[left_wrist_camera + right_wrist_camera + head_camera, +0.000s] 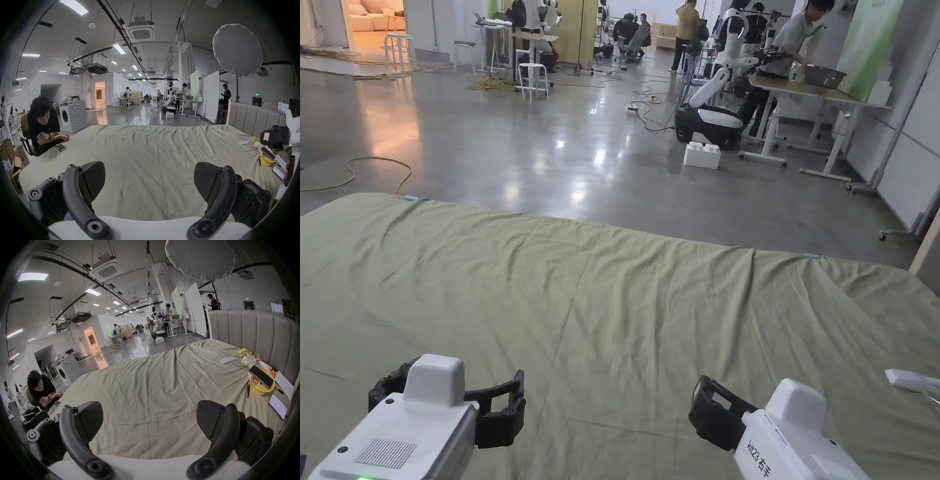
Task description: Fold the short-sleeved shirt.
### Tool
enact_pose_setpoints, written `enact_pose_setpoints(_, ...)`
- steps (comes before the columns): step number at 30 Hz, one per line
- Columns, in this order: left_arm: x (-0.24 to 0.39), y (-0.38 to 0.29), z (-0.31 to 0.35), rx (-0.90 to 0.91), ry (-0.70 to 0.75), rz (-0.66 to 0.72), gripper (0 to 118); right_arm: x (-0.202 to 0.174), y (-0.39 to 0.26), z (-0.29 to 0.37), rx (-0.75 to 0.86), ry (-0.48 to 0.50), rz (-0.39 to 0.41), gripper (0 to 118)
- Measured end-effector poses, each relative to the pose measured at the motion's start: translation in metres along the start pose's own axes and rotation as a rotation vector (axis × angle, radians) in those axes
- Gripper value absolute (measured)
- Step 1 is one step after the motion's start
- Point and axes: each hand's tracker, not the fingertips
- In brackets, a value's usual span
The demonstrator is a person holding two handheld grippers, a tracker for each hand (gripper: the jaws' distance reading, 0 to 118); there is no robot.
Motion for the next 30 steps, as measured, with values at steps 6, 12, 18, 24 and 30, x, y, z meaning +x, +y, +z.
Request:
enact_pose_setpoints(6, 0.002, 0.0, -0.002, 0.002, -0.008, 0.004, 110, 0.004, 0.004, -0.007, -0.003, -0.063, 0.012, 115)
enact_pose_setpoints(12, 0.004, 0.002, -0.005, 0.024, 0.0, 0.003, 110, 0.008, 0.007, -0.004, 0.02, -0.074, 0.024, 115)
enact_pose_setpoints(18, 0.004, 0.005, -0.01, 0.032, 0.013, 0.019, 110, 0.007, 0.004, 0.005, 0.151, -0.014, 0.102, 115)
enact_pose_setpoints(24, 0.005, 0.011, -0.01, 0.05, 0.011, 0.011, 110, 0.001, 0.003, 0.003, 0.161, -0.04, 0.128, 115)
enact_pose_setpoints(30, 0.004, 0.016, -0.01, 0.08, 0.029, -0.007, 110, -0.001, 0.003, 0.001, 0.21, -0.083, 0.174, 117)
